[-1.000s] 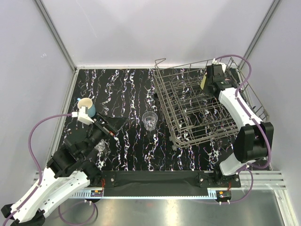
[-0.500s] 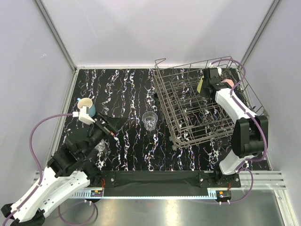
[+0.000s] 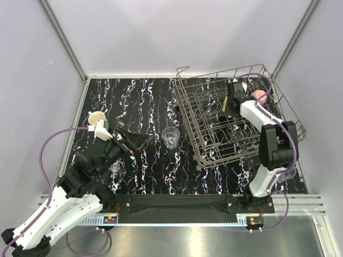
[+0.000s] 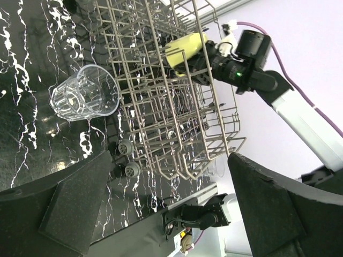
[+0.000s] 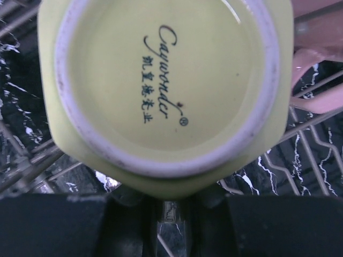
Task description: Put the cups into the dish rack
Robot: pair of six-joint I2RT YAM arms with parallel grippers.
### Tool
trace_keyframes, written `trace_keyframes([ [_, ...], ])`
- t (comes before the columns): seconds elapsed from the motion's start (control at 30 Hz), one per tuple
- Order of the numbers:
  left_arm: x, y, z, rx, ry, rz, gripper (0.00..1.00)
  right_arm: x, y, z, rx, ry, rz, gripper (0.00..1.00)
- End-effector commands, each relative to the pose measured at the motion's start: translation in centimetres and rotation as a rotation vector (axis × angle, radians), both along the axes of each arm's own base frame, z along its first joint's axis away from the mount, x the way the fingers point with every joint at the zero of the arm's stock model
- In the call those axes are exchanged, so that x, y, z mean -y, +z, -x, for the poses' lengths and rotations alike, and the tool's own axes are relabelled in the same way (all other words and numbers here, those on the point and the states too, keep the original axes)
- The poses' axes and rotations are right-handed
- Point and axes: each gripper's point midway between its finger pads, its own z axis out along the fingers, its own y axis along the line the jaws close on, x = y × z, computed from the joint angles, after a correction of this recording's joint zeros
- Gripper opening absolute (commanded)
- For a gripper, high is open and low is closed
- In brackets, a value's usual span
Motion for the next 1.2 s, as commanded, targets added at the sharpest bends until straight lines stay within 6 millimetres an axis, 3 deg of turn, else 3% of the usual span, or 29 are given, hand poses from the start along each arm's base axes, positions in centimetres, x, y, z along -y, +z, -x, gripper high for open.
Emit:
trace_keyframes([
  [0.0,0.6,1.6,0.2,0.02,-0.034,0.025,0.97,-0.6,2.6,-3.3,0.117,-0.01,-0.023,0.0],
  [0.17,0.6,1.5,0.3,0.005,-0.032,0.025,0.97,-0.8,1.0,-3.2,0.063,-0.012,-0.027,0.06],
  [0.4,0.7,1.0,0.1,-0.015,-0.025,0.022,0.97,-1.4,0.5,-2.1,0.027,-0.016,-0.073,0.22],
  [0.53,1.1,1.2,0.0,-0.012,-0.038,0.019,0.97,-1.2,0.9,-1.2,0.018,-0.031,-0.076,0.4],
  [0.63,1.1,1.0,0.0,-0.017,-0.041,0.005,0.96,-1.0,2.2,-0.7,0.038,-0.025,-0.075,0.56],
  [0.77,1.0,0.5,-0.1,-0.024,-0.036,-0.009,0.96,-1.0,4.3,-0.3,0.056,-0.011,-0.073,0.65],
  [0.93,0.7,0.6,-0.3,-0.018,-0.021,-0.036,0.96,-1.1,7.6,0.9,0.096,0.009,-0.092,0.74],
  [1.17,0.4,0.7,-0.7,-0.017,-0.007,-0.086,0.96,-1.9,13.8,4.2,0.223,0.061,-0.173,0.82],
])
